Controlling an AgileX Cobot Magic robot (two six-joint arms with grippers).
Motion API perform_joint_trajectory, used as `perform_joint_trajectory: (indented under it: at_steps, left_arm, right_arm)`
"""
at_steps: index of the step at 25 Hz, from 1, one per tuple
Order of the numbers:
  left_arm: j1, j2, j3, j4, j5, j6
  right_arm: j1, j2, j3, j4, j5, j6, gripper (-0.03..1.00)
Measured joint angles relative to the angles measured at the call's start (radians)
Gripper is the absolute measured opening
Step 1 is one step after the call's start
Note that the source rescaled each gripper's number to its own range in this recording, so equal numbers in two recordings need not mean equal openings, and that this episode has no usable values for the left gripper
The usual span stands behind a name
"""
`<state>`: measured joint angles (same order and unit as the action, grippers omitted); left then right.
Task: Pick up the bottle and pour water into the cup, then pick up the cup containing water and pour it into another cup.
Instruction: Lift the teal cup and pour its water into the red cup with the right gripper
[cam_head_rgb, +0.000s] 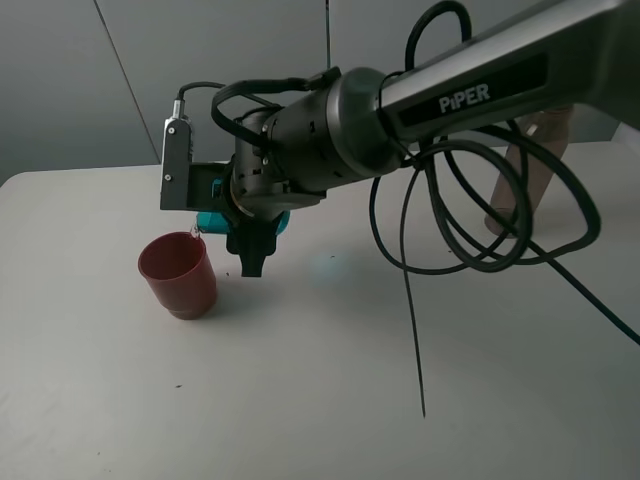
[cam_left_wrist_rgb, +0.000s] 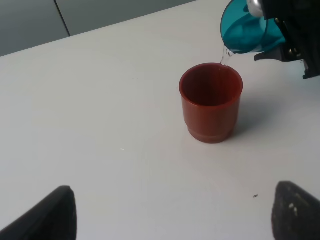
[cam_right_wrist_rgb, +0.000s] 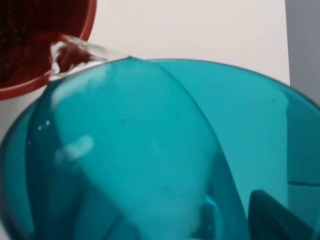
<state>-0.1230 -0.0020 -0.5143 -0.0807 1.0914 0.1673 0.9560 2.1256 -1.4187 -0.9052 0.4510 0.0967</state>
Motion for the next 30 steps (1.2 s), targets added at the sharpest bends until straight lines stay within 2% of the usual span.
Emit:
perform_joint_trajectory:
  at_steps: [6,30]
  left_arm:
    - [0.000,0.000,0.000,0.000,0.000,0.000]
    - [0.000,0.000,0.000,0.000,0.000,-0.004]
  right_arm:
    - [0.000,0.000,0.000,-0.105,-0.006,0.000,0.04]
    - [0.000,0.000,-0.001,-0.400,-0.026,0.003,0.04]
